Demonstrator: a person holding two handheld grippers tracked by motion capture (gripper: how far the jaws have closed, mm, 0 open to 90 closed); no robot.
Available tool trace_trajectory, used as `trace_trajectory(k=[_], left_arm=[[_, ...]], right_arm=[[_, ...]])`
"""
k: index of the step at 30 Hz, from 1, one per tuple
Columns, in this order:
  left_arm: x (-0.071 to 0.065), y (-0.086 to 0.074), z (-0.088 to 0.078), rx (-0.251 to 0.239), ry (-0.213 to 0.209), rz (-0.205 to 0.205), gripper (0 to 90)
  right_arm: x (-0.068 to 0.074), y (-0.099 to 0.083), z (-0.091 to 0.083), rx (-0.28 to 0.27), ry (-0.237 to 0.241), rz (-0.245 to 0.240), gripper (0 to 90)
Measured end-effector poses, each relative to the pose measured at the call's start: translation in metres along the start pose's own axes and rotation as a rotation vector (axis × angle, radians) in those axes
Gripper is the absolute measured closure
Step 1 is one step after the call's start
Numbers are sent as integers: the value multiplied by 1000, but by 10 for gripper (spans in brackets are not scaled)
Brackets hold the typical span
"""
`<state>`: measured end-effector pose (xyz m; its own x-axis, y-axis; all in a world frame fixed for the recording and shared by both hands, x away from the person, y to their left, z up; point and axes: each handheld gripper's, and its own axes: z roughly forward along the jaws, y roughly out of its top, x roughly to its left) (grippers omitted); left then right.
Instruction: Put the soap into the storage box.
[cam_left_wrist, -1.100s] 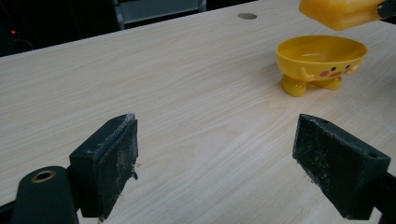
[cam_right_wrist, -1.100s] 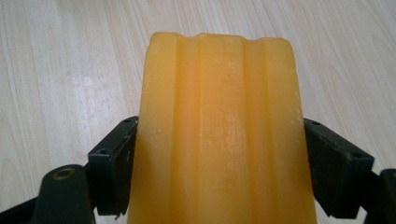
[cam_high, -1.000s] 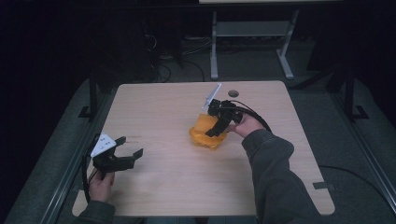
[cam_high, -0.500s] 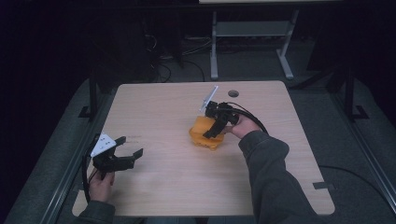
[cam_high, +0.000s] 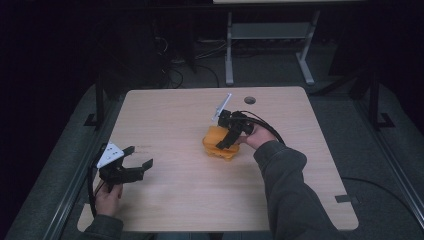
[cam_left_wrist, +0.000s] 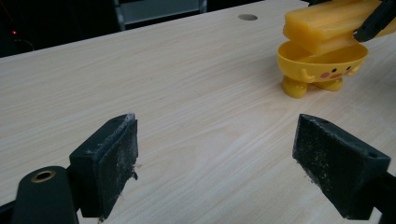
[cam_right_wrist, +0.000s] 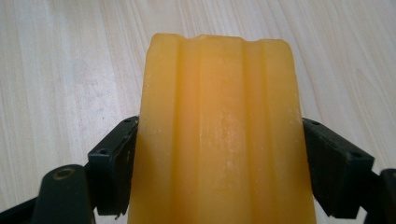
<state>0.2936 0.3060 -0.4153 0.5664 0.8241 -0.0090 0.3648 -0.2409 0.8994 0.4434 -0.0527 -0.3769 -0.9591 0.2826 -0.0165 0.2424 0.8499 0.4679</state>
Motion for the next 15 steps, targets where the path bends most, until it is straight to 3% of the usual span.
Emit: trace_trajectory(k=[15], left_arm=[[0,0,0,-2,1,1,134]], right_arm=[[-1,1,7,10,8,1,205]])
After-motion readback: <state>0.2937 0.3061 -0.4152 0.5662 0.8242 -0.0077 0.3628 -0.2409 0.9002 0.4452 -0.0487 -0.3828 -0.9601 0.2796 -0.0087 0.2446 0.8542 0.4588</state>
